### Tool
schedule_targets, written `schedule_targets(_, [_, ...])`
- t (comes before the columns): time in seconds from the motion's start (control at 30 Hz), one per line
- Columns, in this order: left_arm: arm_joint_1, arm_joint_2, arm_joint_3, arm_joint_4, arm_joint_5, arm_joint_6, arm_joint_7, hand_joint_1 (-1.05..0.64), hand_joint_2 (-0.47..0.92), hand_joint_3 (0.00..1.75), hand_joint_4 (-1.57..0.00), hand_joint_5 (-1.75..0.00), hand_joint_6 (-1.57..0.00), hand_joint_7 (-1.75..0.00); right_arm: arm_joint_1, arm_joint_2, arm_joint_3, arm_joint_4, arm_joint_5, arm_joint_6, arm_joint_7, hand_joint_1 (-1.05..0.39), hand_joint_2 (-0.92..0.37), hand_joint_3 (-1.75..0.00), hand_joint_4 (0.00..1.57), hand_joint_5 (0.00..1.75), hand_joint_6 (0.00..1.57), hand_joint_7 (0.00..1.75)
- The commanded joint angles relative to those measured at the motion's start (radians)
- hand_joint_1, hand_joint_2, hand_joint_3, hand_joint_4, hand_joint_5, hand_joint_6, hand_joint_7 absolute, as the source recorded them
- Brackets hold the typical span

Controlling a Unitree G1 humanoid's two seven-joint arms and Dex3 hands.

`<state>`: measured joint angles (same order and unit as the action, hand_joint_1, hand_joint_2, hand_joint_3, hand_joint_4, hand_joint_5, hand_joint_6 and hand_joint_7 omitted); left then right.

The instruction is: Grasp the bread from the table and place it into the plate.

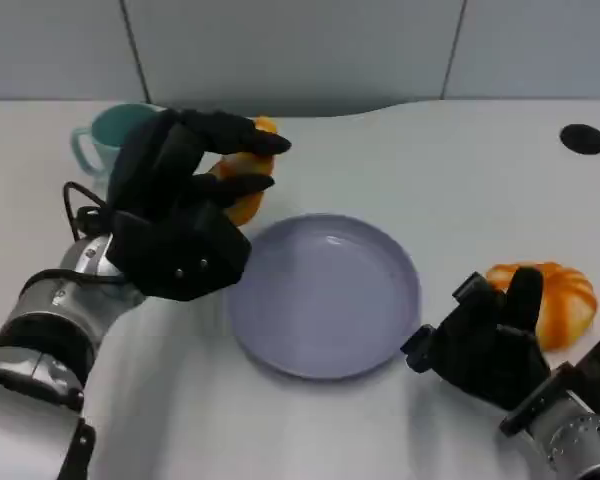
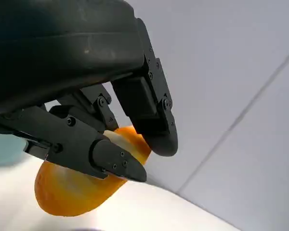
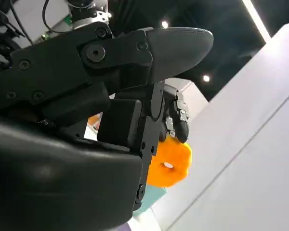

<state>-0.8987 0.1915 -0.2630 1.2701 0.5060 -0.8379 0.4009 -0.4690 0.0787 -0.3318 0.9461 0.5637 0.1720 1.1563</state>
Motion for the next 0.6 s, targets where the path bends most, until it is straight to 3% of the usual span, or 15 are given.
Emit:
schedule_targets(0.03, [0.007,-0.045,-0.004,-0.005,-0.028,-0.031,-0.071,-0.24,0.83,0.01,-1.19,-0.27,-1.19,0.00,-0.001,-0.003,-0.005,-0.004,0.006,-0.022,0.005,-0.70,-0.92,-0.26,1.57,0.22,1.47,0.00])
schedule_targets(0.37, [0.041,-0.120,-0.004,0.010,-0.054,-0.070,-0.145,-0.21,0.84,0.00,-1.19,-0.27,-1.20,0.00,-0.019,-0.005,-0.006,0.018,0.009,-0.025,0.055,-0.69,-0.92,-0.28,1.57,0.17,1.44,0.00])
schedule_targets(0.43, [0.050,-0.126,-0.003,0.014,-0.057,-0.081,-0.159,-0.22,0.83,0.00,-1.13,-0.24,-1.15,0.00,-0.019,-0.003,-0.009,0.023,0.010,-0.030,0.061,-0.69,-0.92,-0.28,1.57,0.15,1.43,0.00])
schedule_targets(0.5, [0.057,-0.124,0.001,0.019,-0.074,-0.088,-0.229,-0.30,0.81,0.00,-0.91,-0.13,-0.94,0.00,-0.019,-0.001,-0.010,0.026,0.009,-0.037,0.063,-0.68,-0.92,-0.28,1.57,0.15,1.43,0.00])
schedule_targets(0.53, [0.059,-0.120,0.001,0.019,-0.082,-0.084,-0.267,-0.41,0.83,0.01,-0.66,-0.05,-0.70,0.00,-0.018,-0.001,-0.010,0.027,0.008,-0.039,0.064,-0.68,-0.92,-0.28,1.57,0.15,1.43,0.00])
schedule_targets(0.6, [0.057,-0.106,-0.002,0.017,-0.089,-0.055,-0.337,-0.57,0.88,0.04,-0.34,-0.01,-0.42,0.00,-0.022,-0.005,-0.011,0.033,0.011,-0.021,0.066,-0.69,-0.92,-0.26,1.57,0.15,1.43,0.00])
